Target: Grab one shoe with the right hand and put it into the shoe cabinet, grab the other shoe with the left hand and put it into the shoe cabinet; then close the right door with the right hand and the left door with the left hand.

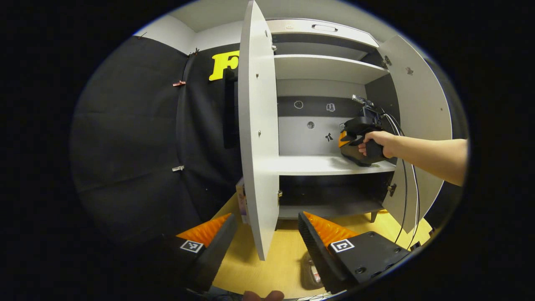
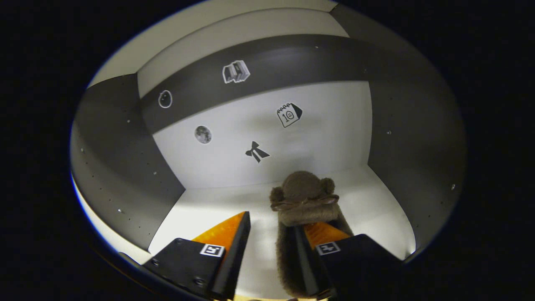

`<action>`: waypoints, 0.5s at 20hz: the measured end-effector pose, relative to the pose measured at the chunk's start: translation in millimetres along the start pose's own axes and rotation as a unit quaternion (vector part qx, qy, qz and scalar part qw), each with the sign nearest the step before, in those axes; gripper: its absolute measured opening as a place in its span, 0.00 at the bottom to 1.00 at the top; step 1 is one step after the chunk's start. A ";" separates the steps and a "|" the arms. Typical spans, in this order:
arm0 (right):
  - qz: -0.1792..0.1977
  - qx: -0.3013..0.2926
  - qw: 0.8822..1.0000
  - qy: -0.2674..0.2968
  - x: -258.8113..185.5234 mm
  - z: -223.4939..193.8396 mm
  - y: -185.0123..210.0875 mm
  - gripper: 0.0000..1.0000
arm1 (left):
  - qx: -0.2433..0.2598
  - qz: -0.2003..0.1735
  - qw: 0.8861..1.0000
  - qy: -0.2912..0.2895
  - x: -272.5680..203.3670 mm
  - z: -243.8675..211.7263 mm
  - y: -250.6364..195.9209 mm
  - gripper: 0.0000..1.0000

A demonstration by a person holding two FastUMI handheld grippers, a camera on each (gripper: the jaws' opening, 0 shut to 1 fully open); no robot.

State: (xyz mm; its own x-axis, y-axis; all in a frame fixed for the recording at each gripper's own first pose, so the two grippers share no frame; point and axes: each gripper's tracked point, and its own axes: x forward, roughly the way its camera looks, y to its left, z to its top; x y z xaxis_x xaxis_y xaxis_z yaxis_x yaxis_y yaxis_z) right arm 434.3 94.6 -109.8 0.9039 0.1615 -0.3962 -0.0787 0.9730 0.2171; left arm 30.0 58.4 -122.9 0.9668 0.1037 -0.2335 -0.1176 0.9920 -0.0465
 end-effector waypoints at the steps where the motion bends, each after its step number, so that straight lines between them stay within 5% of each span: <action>1: 0.002 -0.004 1.000 -0.007 -7.9 1.8 1.4 0.67 | -0.004 -0.006 1.000 -0.001 0.4 -0.3 -2.6 0.94; 4: 0.002 -0.009 1.000 -0.014 -29.5 -2.2 -1.2 0.86 | -0.010 -0.019 1.000 0.001 2.0 -2.1 -8.0 0.94; 5: 0.003 -0.015 1.000 -0.023 -37.7 -1.6 -1.1 1.00 | -0.007 -0.021 1.000 0.000 2.0 -1.8 -9.8 0.94; 10: -0.002 -0.038 0.995 -0.090 -111.9 5.5 1.6 0.98 | 0.012 -0.045 0.999 -0.009 -4.0 -11.9 -25.3 0.94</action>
State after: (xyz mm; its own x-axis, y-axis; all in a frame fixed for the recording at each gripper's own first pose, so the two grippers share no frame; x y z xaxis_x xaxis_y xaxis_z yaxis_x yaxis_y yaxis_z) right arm 335.3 77.1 -60.2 0.9645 0.1322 -0.2285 -0.1004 0.9842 0.1456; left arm 26.5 32.0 -132.3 0.9774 0.0150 -0.2110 -0.0246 0.9988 -0.0429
